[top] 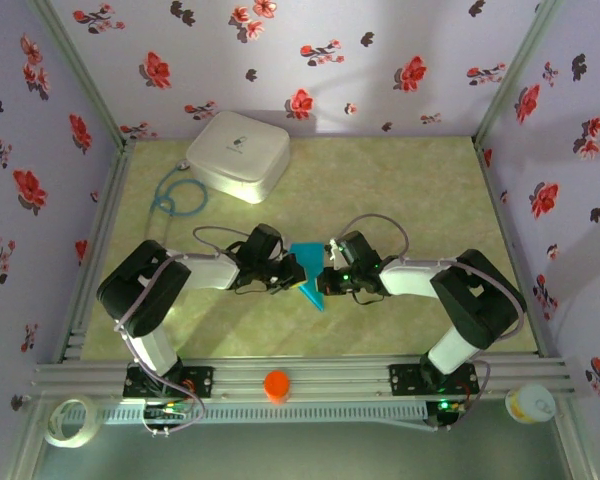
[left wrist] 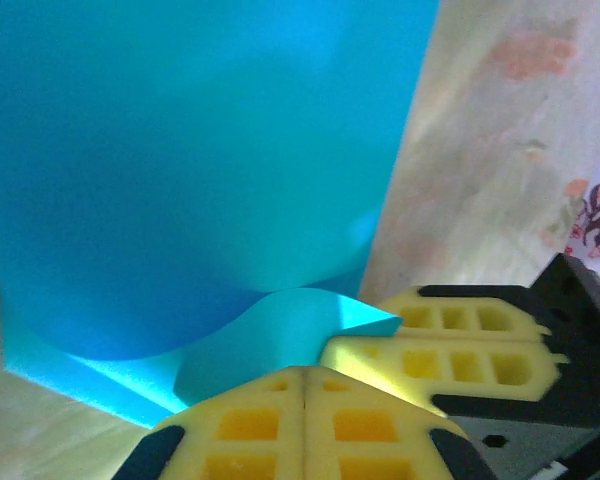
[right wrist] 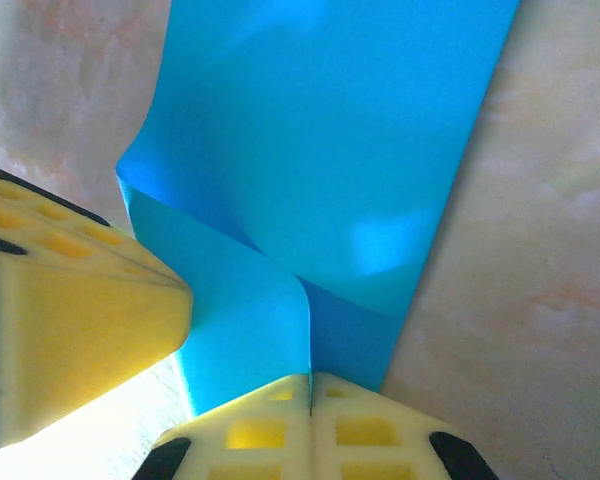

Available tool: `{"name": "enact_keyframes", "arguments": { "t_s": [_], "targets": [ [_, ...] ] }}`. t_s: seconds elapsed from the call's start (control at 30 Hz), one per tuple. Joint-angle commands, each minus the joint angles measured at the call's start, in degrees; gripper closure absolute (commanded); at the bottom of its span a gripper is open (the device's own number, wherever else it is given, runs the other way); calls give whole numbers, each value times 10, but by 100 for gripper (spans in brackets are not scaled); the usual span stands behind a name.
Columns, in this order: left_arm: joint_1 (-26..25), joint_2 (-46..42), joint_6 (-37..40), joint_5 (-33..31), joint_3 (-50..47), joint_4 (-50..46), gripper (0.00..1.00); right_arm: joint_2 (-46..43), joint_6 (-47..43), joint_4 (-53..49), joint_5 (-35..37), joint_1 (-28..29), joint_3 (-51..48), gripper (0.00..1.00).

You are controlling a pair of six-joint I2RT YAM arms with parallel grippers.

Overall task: Fold a paper plane with a square sheet of paper (pick it up from the middle)
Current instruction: Third fold the triangle at the center of the table.

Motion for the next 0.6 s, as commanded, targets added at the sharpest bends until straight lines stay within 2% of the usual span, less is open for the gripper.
{"name": "enact_keyframes", "arguments": {
  "t_s": [0.0, 0.4, 0.5, 0.57],
  "targets": [
    [-3, 17, 23, -19, 7, -37, 100, 10, 0, -23, 22, -4, 4, 100],
    [-4, 22, 26, -48, -10, -57, 100, 4, 3, -22, 16, -4, 7, 100],
    [-3, 17, 29, -53, -11, -63, 100, 0, 8, -24, 13, -4, 13, 96],
    [-3, 17, 29, -53, -11, -61, 100, -11, 16, -29, 8, -4, 19, 90]
  ]
}}
